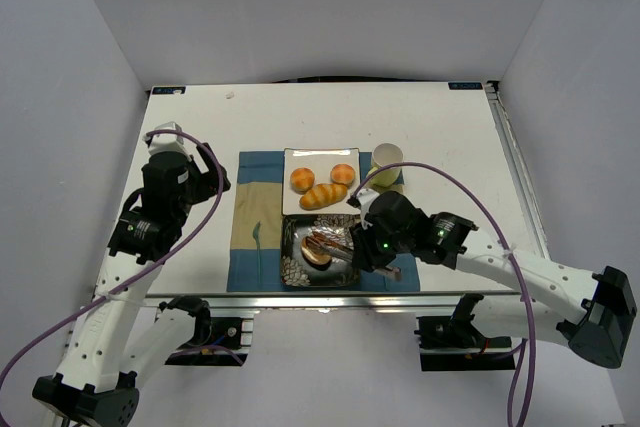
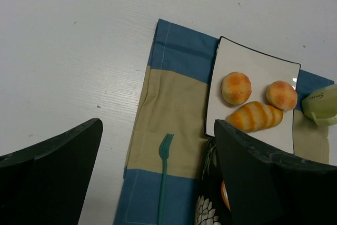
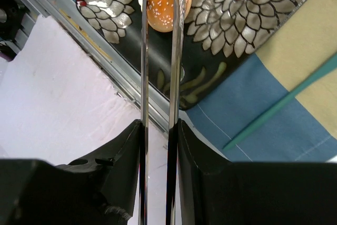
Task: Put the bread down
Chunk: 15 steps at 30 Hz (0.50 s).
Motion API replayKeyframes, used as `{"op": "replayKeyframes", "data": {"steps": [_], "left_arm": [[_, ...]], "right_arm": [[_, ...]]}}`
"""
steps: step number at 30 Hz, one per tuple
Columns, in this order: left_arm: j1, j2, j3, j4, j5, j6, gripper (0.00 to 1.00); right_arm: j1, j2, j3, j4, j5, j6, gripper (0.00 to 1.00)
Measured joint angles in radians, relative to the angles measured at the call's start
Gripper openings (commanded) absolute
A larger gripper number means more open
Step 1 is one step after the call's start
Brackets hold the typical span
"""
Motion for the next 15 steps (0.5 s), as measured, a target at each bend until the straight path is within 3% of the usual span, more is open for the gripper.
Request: {"op": "replayKeyframes", "data": {"steps": [8,15], "left_arm": [[0.0,0.0,-0.013,0.002,0.003,-0.001,0.98],[0.0,0.0,-0.013,0.002,0.004,-0.001,0.98]], "right_arm": [[0.016,0.005,-0.013,0.026,0.015,0.019,0.48],[0.016,0.005,-0.005,0.015,0.031,0.022,0.5]]}}
